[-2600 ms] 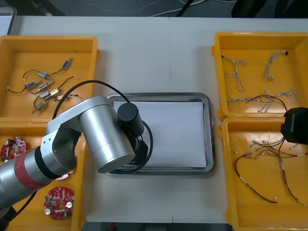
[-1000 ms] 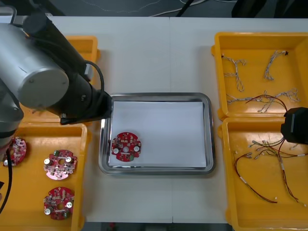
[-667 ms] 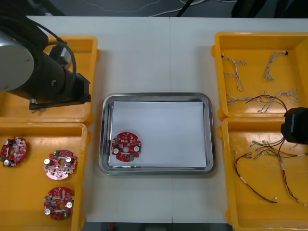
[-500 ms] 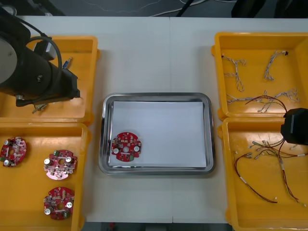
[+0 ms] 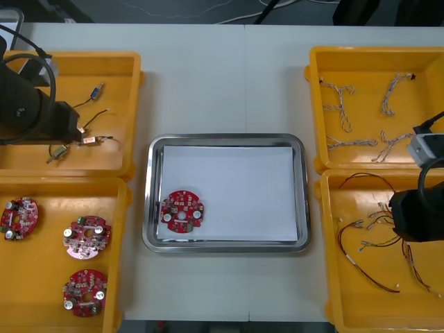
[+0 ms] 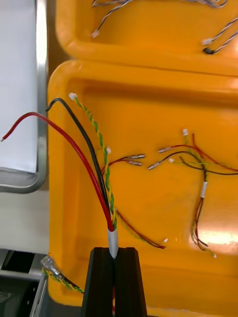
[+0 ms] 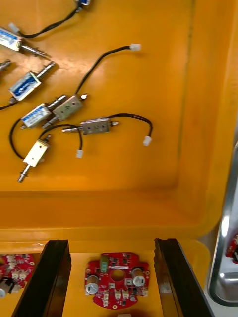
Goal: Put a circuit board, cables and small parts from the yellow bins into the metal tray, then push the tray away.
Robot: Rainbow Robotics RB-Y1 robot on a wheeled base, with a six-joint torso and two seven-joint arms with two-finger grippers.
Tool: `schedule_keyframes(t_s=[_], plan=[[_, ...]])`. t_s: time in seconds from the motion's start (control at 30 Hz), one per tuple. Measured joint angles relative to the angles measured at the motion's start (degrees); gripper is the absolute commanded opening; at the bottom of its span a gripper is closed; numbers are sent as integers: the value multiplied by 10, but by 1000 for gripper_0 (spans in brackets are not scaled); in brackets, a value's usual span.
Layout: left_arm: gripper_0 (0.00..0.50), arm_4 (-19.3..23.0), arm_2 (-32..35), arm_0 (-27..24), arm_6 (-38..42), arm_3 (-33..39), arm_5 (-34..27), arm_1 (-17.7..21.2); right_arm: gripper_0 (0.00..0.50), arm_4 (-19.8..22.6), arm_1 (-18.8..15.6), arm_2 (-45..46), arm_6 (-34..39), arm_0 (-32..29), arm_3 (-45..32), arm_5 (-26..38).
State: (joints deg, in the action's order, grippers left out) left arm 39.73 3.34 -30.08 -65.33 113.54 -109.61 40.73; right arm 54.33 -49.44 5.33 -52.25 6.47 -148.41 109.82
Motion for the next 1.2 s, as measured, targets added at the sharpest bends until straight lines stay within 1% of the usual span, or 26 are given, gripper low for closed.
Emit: schedule_keyframes(t_s=[0.07,0.2,0.3,0.5,0.57,0.67,0.77,0.9,0.97,1.1,1.2], plan=[[500,-9,2,0,0,-10,0,4,0,19,0,-9,0,6,0,0],[500,-11,17,0,-9,-38,4,8,0,58,0,-29,0,28,0,0],[500,-12,30,0,-39,-65,24,11,0,79,0,-48,0,52,0,0],[500,-27,33,0,-159,-98,64,15,0,85,0,-96,0,98,0,0],[500,-30,33,0,-184,-107,75,16,0,85,0,-116,-1,116,0,0],[500,-33,33,0,-189,-121,87,16,0,85,0,-153,-10,149,0,0],[500,-33,33,0,-189,-129,94,17,0,78,0,-192,-52,180,0,0],[500,-33,33,0,-189,-132,105,17,0,54,0,-244,-138,214,0,0],[500,-34,33,0,-193,-132,111,18,0,47,0,-266,-167,227,1,0],[500,-34,38,0,-239,-132,116,21,0,36,1,-303,-226,251,14,0],[500,-33,45,0,-297,-132,117,23,0,28,6,-325,-294,268,36,0]])
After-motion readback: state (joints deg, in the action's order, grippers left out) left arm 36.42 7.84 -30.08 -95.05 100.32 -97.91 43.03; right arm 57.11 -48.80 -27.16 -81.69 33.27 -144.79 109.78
